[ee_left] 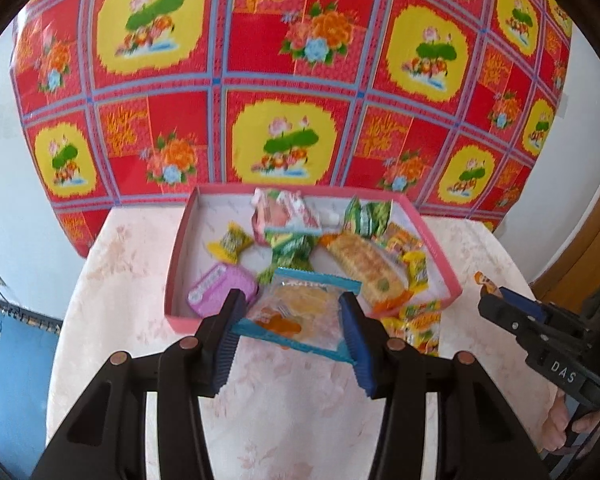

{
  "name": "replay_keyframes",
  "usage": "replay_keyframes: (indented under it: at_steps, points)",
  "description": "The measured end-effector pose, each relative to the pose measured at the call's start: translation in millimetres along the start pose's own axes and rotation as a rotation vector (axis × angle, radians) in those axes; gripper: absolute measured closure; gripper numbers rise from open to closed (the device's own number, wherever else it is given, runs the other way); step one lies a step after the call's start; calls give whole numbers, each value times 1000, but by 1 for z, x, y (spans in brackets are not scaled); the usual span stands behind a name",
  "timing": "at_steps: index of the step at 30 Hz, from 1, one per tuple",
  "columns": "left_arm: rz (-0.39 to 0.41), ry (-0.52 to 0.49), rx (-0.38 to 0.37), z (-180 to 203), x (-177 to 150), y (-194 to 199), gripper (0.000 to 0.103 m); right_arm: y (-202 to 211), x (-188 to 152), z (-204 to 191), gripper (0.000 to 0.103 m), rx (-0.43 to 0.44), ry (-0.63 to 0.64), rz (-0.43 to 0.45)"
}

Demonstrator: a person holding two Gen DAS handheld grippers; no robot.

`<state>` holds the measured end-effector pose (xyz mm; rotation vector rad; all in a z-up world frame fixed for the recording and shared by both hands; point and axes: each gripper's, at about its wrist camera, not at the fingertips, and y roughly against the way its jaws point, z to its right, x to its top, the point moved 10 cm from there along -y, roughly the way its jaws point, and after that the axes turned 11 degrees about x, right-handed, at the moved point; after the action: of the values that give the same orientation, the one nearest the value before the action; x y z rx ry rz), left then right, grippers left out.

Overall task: Organize snacks
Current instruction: 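Carry the pastry in the left tool while the right tool carries the jelly cup over the box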

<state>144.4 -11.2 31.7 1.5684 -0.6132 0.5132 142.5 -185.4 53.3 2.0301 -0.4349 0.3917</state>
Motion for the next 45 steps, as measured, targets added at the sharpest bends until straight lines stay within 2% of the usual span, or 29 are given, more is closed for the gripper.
replay_keyframes:
  at_steps: [13,17,25,45]
  points:
    - [39,-32,27,7,41,-5,52,-9,43,-17,68,23,52,36]
    - [27,-14,27,2,44,-15,52,-17,50,-18,68,28,57,34]
    - [-29,34,22,-5,38,-43,52,-37,49,-13,68,41,39,11]
    - [-56,54,65,-13,38,-91,52,-101,40,6,68,59,1,-57]
